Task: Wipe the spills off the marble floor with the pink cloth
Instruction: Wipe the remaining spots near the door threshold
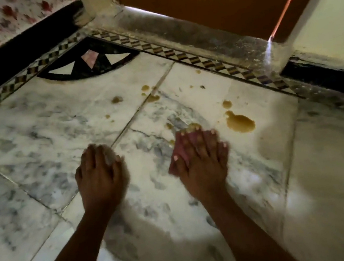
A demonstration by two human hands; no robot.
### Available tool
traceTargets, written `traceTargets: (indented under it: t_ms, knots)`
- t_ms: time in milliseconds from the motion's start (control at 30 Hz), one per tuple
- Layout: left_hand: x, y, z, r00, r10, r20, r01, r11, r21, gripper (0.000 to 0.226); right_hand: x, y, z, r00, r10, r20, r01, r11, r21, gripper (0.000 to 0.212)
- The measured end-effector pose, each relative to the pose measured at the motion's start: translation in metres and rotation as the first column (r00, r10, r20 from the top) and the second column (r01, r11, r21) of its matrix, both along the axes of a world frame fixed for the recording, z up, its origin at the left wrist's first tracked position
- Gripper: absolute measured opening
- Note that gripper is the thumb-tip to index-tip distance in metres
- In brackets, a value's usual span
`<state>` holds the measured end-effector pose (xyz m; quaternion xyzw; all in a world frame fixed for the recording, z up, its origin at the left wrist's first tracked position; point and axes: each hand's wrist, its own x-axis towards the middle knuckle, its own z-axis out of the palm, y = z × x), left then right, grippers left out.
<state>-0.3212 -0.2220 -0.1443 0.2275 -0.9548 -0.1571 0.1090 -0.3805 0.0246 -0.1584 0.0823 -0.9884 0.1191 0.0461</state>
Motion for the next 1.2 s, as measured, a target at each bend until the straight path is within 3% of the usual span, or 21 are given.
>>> traceTargets:
  t_ms: [100,200,267,333,433,500,567,633,700,767,833,900,967,1100,1200]
  knots:
    - [-0.002,0.000,-0.001,1.000,-0.008,0.027,0.008,1.000,0.005,0.062,0.042,0.023,-0.003,0.996,0.076,-0.041,-0.075,0.997,0.033,0.066]
    - [-0.004,-0.001,0.000,0.999,-0.003,0.040,0.003,1.000,-0.001,0.058,0.043,0.040,-0.002,0.989,-0.145,-0.024,0.147,0.987,0.067,0.069]
    - [-0.004,-0.003,-0.004,1.000,0.012,0.024,-0.012,1.000,-0.020,0.057,0.003,0.015,0.001,0.945,-0.320,0.065,0.316,0.947,0.058,0.072]
    - [-0.007,-0.005,-0.007,1.000,0.017,0.025,-0.017,0.999,-0.032,0.057,-0.039,-0.029,0.004,0.911,-0.379,0.163,0.381,0.925,0.020,0.076]
    - [-0.008,-0.004,-0.003,0.998,0.042,0.038,-0.040,0.998,-0.047,0.057,-0.041,-0.064,0.004,0.976,-0.161,0.147,0.154,0.987,0.056,0.079]
    - [-0.009,-0.001,0.006,0.997,0.054,0.057,-0.052,0.998,-0.040,0.058,-0.012,-0.045,0.009,0.996,-0.006,0.093,-0.002,0.996,0.090,0.078]
    - [-0.008,-0.001,0.013,0.994,0.038,0.105,-0.036,0.999,-0.021,0.059,0.010,-0.011,0.019,0.979,-0.009,0.202,-0.017,0.992,0.128,0.079]
    - [-0.010,-0.005,0.012,0.990,0.044,0.137,-0.043,0.999,-0.007,0.060,0.000,0.003,0.021,0.959,-0.144,0.244,0.102,0.979,0.178,0.080]
    - [-0.008,-0.002,0.010,0.991,0.041,0.126,-0.041,0.999,-0.004,0.061,-0.036,-0.015,0.022,0.932,-0.308,0.193,0.292,0.951,0.104,0.078]
    - [-0.010,-0.004,0.002,0.994,0.035,0.099,-0.031,0.999,-0.045,0.060,-0.077,-0.061,0.020,0.911,-0.363,0.196,0.363,0.931,0.036,0.077]
    - [-0.010,-0.005,0.002,0.993,0.053,0.103,-0.048,0.998,-0.046,0.059,-0.077,-0.093,0.019,0.948,-0.222,0.228,0.199,0.973,0.119,0.081]
    - [-0.006,-0.002,0.007,0.992,0.065,0.104,-0.062,0.997,-0.035,0.058,-0.048,-0.095,0.013,0.995,-0.013,0.100,0.000,0.992,0.128,0.080]
    - [-0.010,-0.002,0.012,0.994,0.062,0.085,-0.058,0.997,-0.042,0.058,-0.015,-0.068,0.010,0.998,0.056,0.010,-0.057,0.991,0.119,0.082]
    - [-0.011,-0.001,0.011,0.994,0.057,0.090,-0.052,0.997,-0.055,0.058,-0.013,-0.021,0.007,0.976,-0.204,0.078,0.182,0.957,0.226,0.085]
    - [-0.011,-0.003,0.009,0.994,0.055,0.090,-0.049,0.996,-0.068,0.058,-0.075,-0.058,0.009,0.916,-0.378,0.135,0.363,0.923,0.125,0.083]
